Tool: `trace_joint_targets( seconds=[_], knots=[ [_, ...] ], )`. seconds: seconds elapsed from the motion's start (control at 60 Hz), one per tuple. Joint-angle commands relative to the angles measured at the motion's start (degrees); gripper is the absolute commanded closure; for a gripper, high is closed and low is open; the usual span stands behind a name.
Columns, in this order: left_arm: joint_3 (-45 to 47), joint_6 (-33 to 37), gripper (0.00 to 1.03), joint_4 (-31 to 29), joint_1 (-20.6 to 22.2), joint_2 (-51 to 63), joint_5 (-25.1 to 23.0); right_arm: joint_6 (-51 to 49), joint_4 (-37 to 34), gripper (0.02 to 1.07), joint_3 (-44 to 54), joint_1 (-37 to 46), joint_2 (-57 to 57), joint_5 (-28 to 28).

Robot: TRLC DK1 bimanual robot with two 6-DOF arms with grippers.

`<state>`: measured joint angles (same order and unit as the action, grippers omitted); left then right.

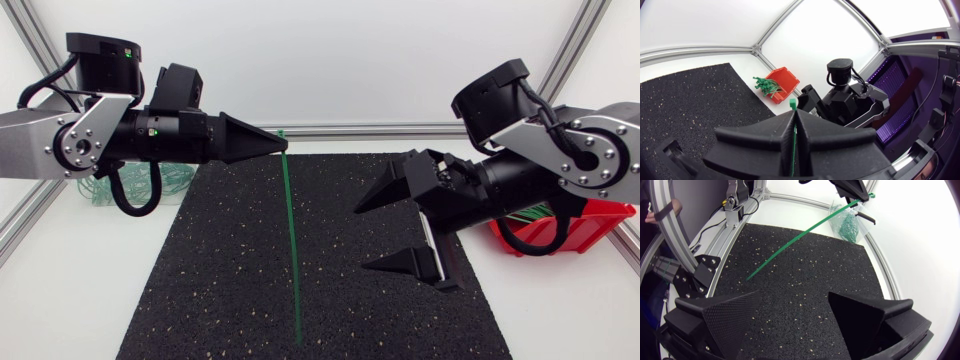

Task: Take a green cable tie from the red box, thread the tail through the head to close it, then place it in the transparent bin on the left.

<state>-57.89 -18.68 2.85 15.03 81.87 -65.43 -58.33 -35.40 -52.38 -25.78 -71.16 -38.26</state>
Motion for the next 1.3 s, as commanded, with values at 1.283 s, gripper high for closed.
trace_joint_targets(
  seconds=[1.283],
  knots=[
    [-2.23, -5.76, 1.00, -4.79, -8.87, 7.08, -7.52, -40.46, 58.42, 0.07, 17.58, -18.17, -7.07, 20.77]
  ],
)
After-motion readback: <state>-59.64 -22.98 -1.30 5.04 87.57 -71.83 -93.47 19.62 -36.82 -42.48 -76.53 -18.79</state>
